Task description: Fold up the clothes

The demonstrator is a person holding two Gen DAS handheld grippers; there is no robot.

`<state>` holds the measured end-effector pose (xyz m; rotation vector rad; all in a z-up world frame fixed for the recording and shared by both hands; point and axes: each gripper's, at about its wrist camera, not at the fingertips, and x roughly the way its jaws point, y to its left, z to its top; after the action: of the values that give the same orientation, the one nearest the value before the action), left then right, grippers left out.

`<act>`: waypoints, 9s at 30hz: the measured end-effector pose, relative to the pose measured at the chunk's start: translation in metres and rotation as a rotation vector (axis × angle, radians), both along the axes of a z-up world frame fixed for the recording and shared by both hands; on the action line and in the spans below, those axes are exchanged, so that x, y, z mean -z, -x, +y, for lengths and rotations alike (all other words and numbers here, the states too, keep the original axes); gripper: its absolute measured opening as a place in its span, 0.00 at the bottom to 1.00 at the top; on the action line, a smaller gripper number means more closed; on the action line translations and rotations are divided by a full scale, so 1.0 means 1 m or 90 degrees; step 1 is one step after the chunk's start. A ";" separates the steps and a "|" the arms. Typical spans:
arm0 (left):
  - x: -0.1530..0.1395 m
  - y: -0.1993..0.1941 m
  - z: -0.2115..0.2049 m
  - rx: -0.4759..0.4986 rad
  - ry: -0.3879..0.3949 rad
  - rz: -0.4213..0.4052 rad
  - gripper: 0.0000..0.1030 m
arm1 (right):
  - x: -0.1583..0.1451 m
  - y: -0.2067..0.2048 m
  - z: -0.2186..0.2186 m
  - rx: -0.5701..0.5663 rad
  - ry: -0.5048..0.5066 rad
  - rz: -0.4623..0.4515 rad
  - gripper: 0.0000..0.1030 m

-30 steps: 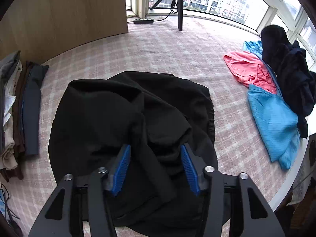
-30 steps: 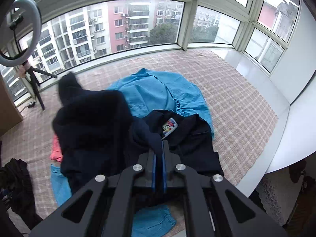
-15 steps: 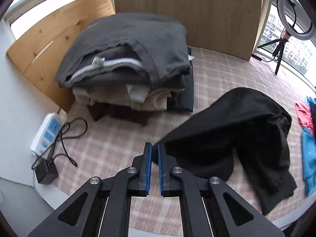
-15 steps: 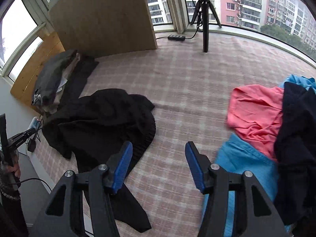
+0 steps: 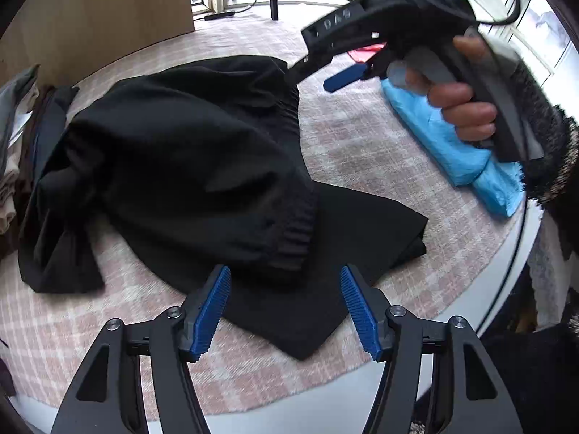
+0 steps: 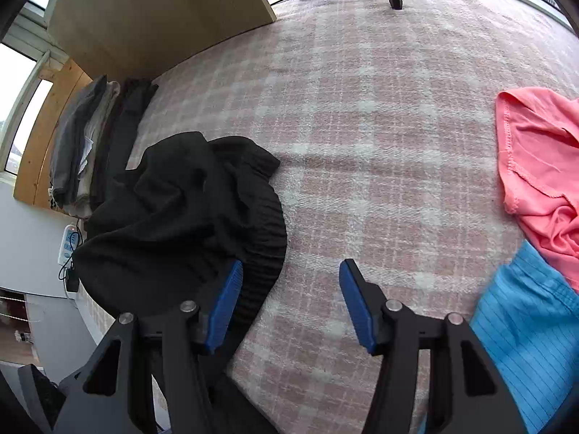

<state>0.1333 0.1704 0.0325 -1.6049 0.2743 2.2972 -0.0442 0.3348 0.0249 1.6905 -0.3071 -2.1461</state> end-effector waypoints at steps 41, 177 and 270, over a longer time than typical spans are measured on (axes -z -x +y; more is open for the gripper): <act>-0.257 0.049 -0.233 -0.246 -0.139 0.312 0.13 | -0.267 0.003 -0.030 -0.121 -0.015 0.437 0.04; -0.036 -0.121 -0.295 -0.445 -0.348 0.064 0.04 | -0.047 0.106 -0.341 -0.421 0.012 0.092 0.32; -0.230 -0.045 -0.216 -0.184 -0.143 0.320 0.05 | -0.236 -0.034 -0.010 -0.164 -0.091 0.365 0.03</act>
<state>0.1786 -0.0453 0.2625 -0.9942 -0.1128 2.8119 -0.0101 0.3253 0.2611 1.0348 0.2186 -2.3679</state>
